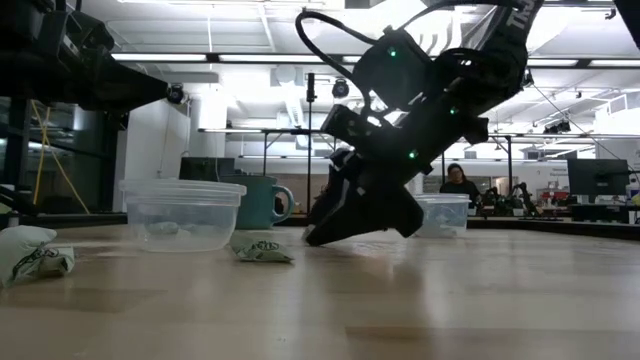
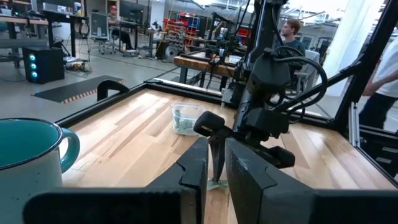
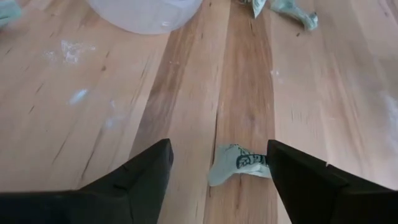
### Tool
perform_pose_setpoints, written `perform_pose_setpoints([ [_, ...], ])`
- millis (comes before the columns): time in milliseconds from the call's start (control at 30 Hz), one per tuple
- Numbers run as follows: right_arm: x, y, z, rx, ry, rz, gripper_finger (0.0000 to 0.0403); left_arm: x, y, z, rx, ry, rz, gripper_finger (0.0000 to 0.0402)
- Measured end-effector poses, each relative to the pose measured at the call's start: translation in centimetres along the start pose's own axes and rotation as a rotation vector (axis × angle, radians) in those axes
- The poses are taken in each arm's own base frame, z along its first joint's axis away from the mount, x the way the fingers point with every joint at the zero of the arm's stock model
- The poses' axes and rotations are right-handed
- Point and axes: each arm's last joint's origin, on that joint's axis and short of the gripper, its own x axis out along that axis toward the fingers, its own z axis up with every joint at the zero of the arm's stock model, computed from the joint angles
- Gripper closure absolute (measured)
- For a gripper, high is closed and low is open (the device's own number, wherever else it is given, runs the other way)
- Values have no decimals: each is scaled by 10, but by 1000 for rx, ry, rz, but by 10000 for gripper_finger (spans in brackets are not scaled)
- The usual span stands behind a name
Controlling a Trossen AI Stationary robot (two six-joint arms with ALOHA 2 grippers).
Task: Pick and place items into bin
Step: Put the stevia packet into the right transparent bin
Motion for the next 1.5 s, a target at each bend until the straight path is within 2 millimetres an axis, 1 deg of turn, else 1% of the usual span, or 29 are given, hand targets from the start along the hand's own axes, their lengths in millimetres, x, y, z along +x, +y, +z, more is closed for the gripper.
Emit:
perform_pose_setpoints([
  [200, 1, -2, -2, 5, 20, -17, 147, 0, 0, 0, 0, 0, 0, 309],
  [333, 1, -6, -6, 52, 28, 19, 171, 0, 0, 0, 0, 0, 0, 309],
  [467, 2, -8, -8, 72, 41, 60, 217, 0, 0, 0, 0, 0, 0, 309],
  [667, 2, -7, -9, 61, 48, 69, 300, 0, 0, 0, 0, 0, 0, 309],
  [767, 0, -8, -9, 60, 51, 65, 340, 0, 0, 0, 0, 0, 0, 309],
  [833, -5, -9, -5, 58, 58, 58, 367, 0, 0, 0, 0, 1, 0, 309],
  [900, -14, -13, -1, 56, 72, 39, 391, 0, 0, 0, 0, 0, 0, 309],
  [967, -27, -18, 6, 55, 86, 2, 397, 0, 0, 0, 0, 0, 0, 309],
  [1100, -66, -33, 26, 59, 117, -142, 385, 0, 0, 0, 0, 1, 0, 309],
  [1233, -107, -51, 34, 92, 156, -213, 398, 0, 0, 0, 0, 0, -1, 309],
  [1300, -126, -63, 31, 146, 194, -247, 398, 0, 0, 0, 0, 1, 0, 309],
  [1367, -139, -76, 22, 226, 264, -263, 393, 0, 0, 0, 0, 0, 0, 309],
  [1433, -147, -87, 10, 304, 336, -247, 390, 0, 0, 0, 0, 0, 0, 309],
  [1500, -151, -96, 0, 373, 379, -203, 392, 0, 0, 0, 0, 0, 0, 309],
])
